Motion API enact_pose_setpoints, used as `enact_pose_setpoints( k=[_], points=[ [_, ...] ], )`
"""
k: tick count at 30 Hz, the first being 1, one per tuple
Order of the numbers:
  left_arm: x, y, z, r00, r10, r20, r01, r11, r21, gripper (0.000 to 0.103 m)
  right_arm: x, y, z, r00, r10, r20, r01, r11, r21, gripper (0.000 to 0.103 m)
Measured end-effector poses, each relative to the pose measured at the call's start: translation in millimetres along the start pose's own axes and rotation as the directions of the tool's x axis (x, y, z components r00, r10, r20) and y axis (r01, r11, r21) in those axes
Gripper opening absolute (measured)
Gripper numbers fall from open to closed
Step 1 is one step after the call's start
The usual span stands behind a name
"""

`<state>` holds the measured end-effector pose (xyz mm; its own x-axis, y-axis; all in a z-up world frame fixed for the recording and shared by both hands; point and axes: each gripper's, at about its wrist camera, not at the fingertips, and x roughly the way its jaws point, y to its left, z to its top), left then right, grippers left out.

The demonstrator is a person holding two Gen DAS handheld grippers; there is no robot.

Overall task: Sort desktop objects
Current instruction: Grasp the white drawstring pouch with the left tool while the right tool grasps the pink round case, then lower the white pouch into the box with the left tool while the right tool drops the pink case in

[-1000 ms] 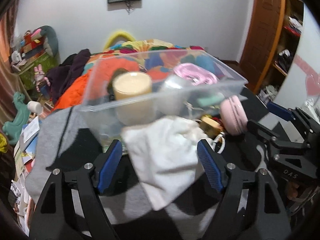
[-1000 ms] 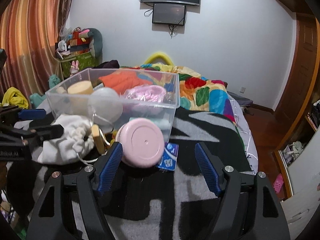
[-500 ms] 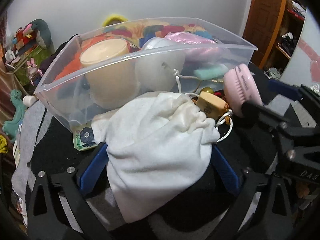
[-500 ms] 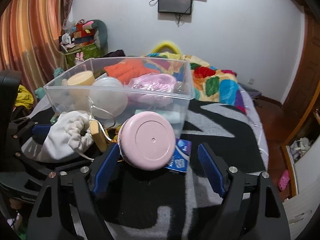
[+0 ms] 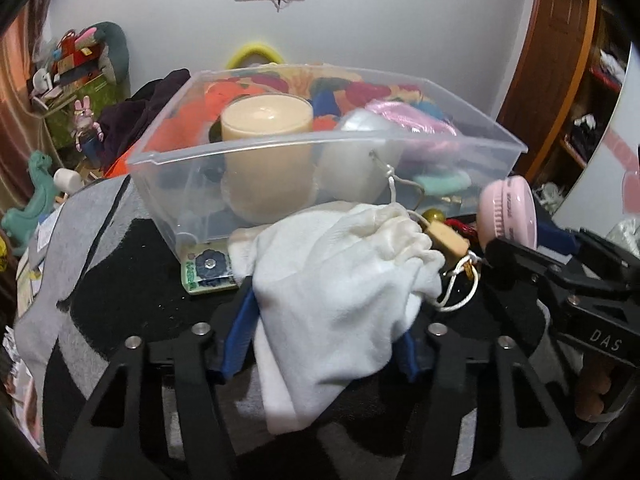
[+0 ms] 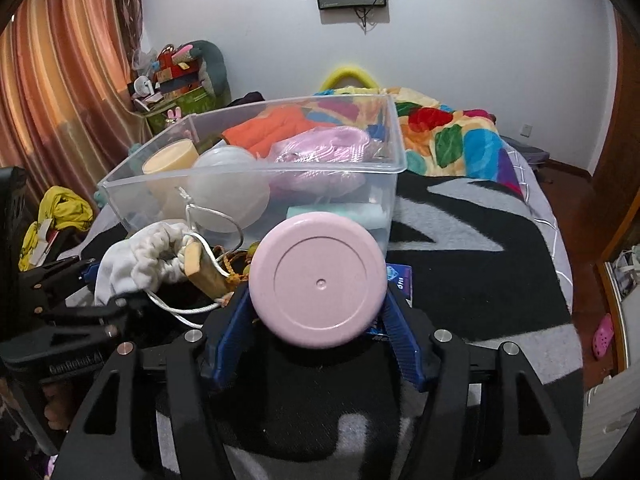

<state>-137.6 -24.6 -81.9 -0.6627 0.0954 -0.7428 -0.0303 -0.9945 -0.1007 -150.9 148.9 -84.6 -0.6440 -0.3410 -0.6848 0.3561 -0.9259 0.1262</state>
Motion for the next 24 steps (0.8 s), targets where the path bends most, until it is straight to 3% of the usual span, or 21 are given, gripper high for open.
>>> enact_pose_setpoints(
  k=[5, 11, 18, 24],
  points=[
    [-5, 6, 2, 0.999, -0.029, 0.031, 0.03, 0.999, -0.03, 0.051, -10, -6, 4, 1.0, 0.016, 0.01, -0.017, 0.999, 0.029, 0.06],
    [-12, 6, 2, 0.998, -0.011, 0.057, 0.012, 1.0, -0.021, 0.049, -28, -17, 9, 0.999, 0.019, 0.046, -0.021, 0.998, 0.052, 0.06],
    [-36, 16, 8, 0.994, -0.072, 0.082, 0.076, 0.996, -0.055, 0.047, -45, -24, 16, 0.995, 0.035, 0.09, -0.041, 0.997, 0.063, 0.06],
    [-70, 20, 26, 0.982, -0.075, 0.176, 0.085, 0.995, -0.049, 0.047, -51, -23, 22, 0.991, 0.055, 0.118, -0.063, 0.996, 0.069, 0.06]
  ],
)
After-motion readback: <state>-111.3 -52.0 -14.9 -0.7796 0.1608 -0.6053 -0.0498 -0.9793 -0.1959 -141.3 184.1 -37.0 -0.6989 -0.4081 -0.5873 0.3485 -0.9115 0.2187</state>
